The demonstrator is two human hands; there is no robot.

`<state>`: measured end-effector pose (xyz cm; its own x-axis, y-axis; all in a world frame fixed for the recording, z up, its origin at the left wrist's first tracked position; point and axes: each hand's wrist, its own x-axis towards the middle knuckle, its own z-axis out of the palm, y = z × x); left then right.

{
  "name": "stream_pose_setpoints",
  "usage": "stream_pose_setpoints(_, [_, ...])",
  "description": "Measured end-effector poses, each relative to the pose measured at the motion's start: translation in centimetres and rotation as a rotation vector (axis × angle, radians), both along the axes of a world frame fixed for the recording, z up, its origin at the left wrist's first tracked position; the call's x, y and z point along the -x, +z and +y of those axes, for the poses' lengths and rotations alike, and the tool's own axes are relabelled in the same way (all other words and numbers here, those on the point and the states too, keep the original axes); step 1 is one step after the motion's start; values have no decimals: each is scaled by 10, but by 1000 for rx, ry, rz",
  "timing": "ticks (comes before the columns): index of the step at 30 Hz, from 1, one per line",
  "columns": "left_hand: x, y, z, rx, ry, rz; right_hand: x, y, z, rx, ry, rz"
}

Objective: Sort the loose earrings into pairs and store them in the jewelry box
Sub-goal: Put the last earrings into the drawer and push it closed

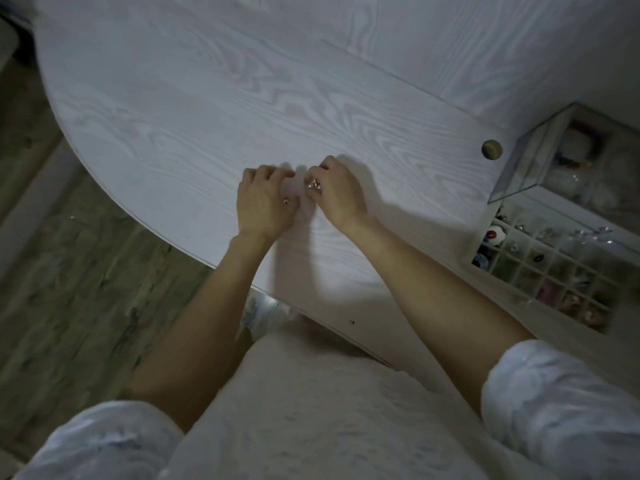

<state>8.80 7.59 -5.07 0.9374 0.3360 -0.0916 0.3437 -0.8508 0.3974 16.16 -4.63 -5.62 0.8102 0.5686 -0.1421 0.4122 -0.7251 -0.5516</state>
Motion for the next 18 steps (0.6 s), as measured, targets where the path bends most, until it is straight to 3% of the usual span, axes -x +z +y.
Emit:
stream_pose_setpoints(3, [19,2,4,168,99,-15,1,-1,-1,13,50,-31])
stream_pose_setpoints(8, [14,-2,8,192,157,26,2,4,-1,66,66,-27])
stream_pose_setpoints(18, [-5,1,3,126,-114,17,21,4,-29,94,27,-74])
